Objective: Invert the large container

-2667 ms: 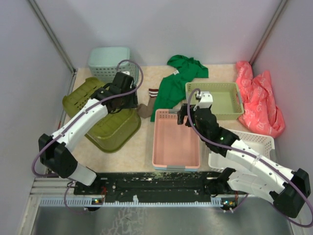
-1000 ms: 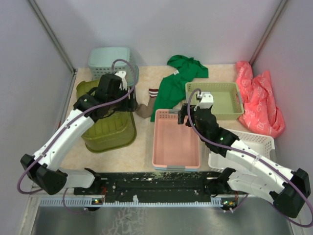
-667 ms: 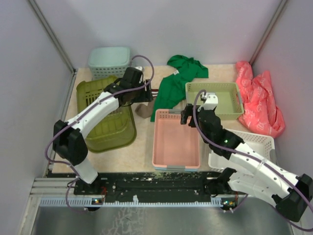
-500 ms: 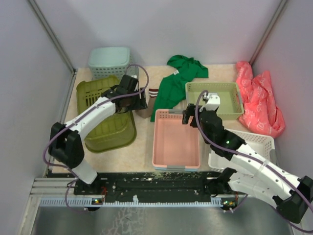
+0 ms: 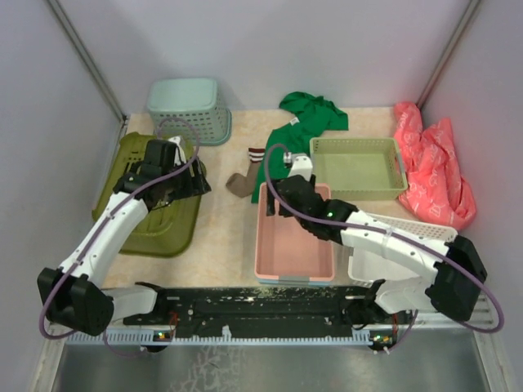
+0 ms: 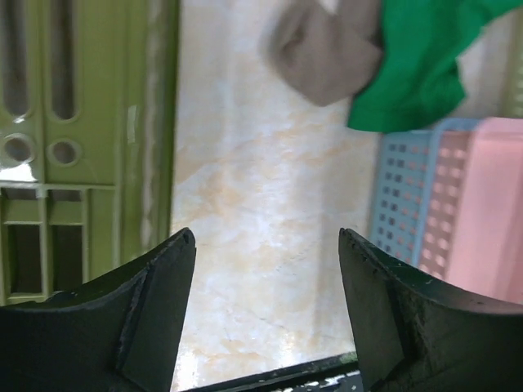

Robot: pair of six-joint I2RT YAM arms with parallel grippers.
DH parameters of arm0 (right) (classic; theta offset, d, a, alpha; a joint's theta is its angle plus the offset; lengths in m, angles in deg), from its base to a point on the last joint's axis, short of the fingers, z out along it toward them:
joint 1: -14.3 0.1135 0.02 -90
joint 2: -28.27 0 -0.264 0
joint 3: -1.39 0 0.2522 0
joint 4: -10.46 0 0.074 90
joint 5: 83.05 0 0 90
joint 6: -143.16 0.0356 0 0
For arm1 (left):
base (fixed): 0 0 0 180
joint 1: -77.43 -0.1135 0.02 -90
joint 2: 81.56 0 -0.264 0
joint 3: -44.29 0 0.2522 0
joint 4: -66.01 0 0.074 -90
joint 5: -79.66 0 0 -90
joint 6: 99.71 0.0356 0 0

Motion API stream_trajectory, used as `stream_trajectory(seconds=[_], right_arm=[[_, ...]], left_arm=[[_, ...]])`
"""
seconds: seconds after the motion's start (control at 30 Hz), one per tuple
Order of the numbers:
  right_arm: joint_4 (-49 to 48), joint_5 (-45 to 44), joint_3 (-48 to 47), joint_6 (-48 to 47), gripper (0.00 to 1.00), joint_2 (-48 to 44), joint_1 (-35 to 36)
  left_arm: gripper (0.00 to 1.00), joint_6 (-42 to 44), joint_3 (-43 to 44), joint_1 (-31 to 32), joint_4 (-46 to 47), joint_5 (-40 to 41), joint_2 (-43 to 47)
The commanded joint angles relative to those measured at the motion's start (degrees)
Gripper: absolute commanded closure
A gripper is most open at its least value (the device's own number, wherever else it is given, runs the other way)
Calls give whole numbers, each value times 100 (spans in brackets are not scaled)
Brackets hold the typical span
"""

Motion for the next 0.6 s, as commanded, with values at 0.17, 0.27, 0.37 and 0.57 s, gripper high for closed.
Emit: stream_trajectory(seconds=[0.17, 0.27, 0.37, 0.57], right_arm=[[773, 435, -1335, 979, 20, 1267, 546], [1426, -241, -1456, 1154, 19, 1291, 452], [1414, -204, -1095, 993, 19, 876, -103], [968, 518, -400, 631, 20, 82, -664]], left_arm=[[22, -253, 225, 28, 1056, -1422, 162], [21, -352, 199, 60, 1155, -1895, -26], [21, -276, 264, 418, 968, -1345, -126], [20, -472, 132, 688, 1137, -859, -190]])
